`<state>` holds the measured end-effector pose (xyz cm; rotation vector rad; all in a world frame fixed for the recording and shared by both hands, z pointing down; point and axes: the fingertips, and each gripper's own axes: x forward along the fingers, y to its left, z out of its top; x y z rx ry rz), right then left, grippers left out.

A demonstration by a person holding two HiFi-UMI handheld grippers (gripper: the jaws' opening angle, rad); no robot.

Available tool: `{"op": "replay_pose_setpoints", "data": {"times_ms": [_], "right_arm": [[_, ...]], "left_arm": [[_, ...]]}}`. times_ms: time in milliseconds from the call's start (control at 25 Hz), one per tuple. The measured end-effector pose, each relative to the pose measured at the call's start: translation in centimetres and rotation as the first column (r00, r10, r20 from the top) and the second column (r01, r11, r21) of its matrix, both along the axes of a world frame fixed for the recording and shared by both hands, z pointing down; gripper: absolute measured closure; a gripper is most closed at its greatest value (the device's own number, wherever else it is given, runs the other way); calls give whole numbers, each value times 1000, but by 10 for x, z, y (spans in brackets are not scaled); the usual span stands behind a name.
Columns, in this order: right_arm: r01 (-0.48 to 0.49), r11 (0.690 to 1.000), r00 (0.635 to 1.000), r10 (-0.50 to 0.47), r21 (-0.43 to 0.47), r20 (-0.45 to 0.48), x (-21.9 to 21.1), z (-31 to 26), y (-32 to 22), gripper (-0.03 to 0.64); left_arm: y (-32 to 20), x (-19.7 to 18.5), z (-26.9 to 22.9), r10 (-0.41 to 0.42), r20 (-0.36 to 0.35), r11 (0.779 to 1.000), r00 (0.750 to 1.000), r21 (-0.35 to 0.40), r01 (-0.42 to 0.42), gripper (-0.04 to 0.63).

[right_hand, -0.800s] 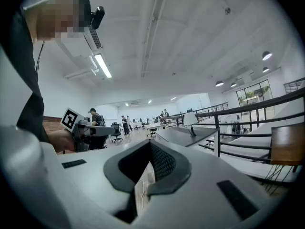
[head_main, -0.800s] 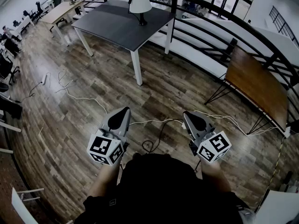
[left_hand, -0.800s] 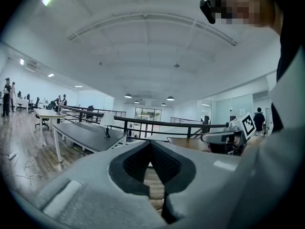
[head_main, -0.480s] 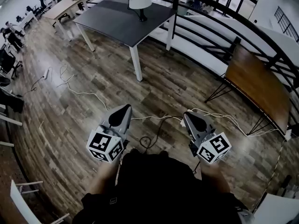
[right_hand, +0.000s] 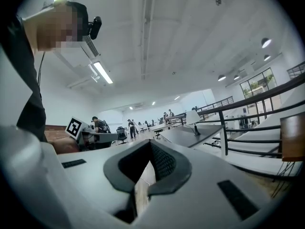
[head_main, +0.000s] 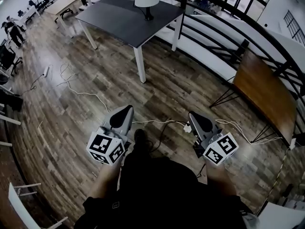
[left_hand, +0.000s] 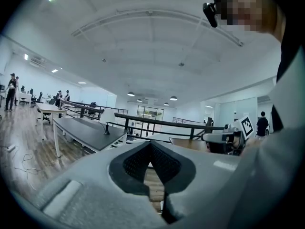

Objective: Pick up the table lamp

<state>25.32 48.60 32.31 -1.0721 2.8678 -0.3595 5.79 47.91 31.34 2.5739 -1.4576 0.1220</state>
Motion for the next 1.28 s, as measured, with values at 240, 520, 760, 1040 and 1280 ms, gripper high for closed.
{"op": "replay_pose_setpoints", "data": {"times_ms": [240, 520, 760, 1040, 1280], "right_arm": [[-6, 1000, 1000, 6, -10, -13, -51, 0, -64, 604], [-77, 997, 997, 77, -31, 15, -121, -13, -155, 604], [-110, 993, 994, 110, -33, 7, -161, -14, -195, 605], [-127, 989, 992, 126, -72, -10, -171, 6, -248, 604], [-105, 992, 994, 106, -74, 11, -162, 17, -317, 604]], "left_arm": [[-70, -55, -3, 6, -17, 1000, 1000, 25, -5, 592], [-152, -132, -22, 50, -5, 997, 999, 54, -50, 592], [-194, -174, -22, 80, 15, 996, 997, 48, -81, 592], [-255, -173, -10, 105, 14, 994, 994, 6, -105, 592], [-320, -156, -4, 104, 27, 995, 994, -3, -104, 592]]}}
